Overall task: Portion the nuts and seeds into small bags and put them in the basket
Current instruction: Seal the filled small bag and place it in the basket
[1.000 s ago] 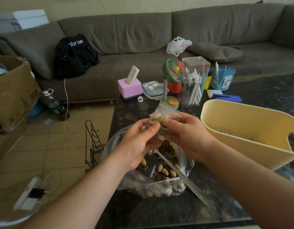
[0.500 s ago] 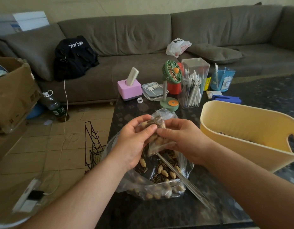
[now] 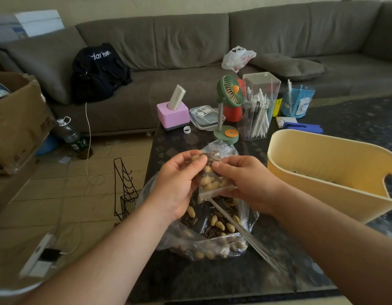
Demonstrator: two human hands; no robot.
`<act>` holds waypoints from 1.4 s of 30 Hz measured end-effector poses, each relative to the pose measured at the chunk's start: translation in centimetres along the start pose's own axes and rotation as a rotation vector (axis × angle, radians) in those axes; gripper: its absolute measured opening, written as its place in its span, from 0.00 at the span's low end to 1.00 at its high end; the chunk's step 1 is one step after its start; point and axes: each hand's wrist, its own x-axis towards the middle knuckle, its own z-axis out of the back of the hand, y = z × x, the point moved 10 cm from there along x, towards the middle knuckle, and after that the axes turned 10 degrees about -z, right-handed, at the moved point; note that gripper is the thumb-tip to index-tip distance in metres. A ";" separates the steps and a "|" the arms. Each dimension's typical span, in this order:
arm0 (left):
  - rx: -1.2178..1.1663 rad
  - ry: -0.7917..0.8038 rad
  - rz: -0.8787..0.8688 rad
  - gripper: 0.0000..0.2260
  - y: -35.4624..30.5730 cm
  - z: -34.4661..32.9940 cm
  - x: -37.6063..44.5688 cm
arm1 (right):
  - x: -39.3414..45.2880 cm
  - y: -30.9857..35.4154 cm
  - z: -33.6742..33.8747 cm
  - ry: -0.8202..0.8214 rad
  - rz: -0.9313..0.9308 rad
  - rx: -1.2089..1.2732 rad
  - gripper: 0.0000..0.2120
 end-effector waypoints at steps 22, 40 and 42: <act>0.039 0.152 0.092 0.12 1.4 -1.6 -0.9 | -0.3 1.1 1.0 -0.096 0.120 0.008 0.14; -0.013 0.140 0.079 0.17 1.3 -1.4 -0.6 | -0.3 0.5 0.8 -0.063 0.074 0.054 0.06; -0.040 0.143 0.095 0.12 1.3 -1.6 -0.6 | -0.3 0.6 1.0 -0.074 0.072 0.065 0.07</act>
